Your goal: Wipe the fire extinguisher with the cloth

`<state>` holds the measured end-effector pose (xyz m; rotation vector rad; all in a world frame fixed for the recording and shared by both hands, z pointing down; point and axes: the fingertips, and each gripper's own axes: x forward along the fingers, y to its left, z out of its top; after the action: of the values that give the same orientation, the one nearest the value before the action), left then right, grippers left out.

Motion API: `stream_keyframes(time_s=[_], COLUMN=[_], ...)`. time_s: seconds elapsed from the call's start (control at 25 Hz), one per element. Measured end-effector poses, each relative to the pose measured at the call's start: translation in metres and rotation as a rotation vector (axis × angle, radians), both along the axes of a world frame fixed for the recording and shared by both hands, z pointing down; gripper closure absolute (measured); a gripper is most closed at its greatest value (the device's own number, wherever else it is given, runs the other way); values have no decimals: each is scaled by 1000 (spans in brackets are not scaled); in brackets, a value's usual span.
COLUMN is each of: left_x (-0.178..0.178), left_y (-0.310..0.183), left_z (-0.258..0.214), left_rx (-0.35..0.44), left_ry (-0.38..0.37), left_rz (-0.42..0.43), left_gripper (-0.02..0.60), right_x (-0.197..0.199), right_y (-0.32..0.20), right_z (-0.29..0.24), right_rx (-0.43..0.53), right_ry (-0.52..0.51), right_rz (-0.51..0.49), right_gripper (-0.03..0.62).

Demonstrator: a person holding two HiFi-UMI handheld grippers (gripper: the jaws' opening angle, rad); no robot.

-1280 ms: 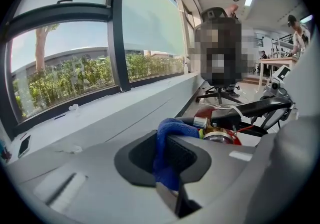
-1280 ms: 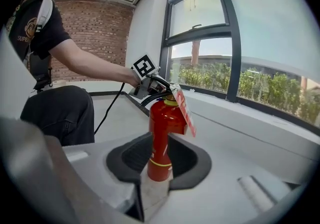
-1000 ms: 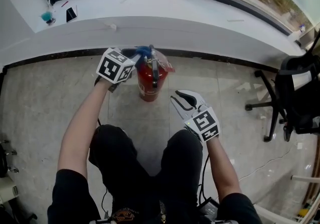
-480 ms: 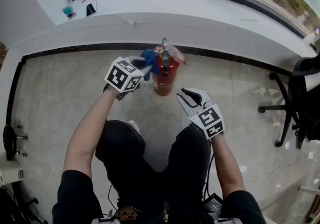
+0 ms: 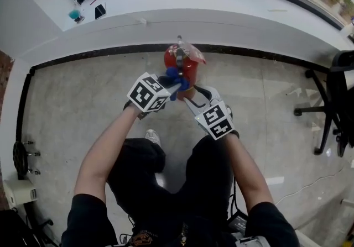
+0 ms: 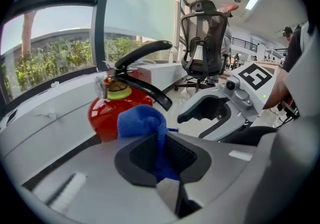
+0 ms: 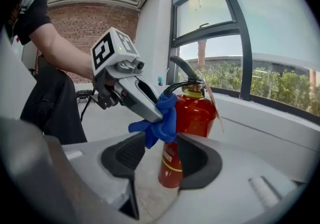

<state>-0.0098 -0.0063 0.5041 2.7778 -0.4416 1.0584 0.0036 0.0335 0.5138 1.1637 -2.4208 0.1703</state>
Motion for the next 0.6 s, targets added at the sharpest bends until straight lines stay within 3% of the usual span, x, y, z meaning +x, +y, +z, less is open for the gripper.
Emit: stream_keyframes(time_s=[0.08, 0.24, 0.4, 0.6], left_x=[11, 32, 43, 35], left_y=[10, 20, 20, 21], left_z=[1, -1, -6, -1], left_rx=[-9, -15, -11, 9], left_ry=[5, 46, 91, 57], left_rz=[41, 67, 58, 52], left_gripper=[541, 535, 492, 446], right_x=[-2, -1, 15, 34], right_y=[-8, -21, -31, -53], right_z=[4, 11, 16, 16], right_rx=[21, 66, 71, 59], right_ry=[30, 83, 53, -53], right_rz=[5, 18, 82, 196], right_gripper=[384, 382, 546, 556])
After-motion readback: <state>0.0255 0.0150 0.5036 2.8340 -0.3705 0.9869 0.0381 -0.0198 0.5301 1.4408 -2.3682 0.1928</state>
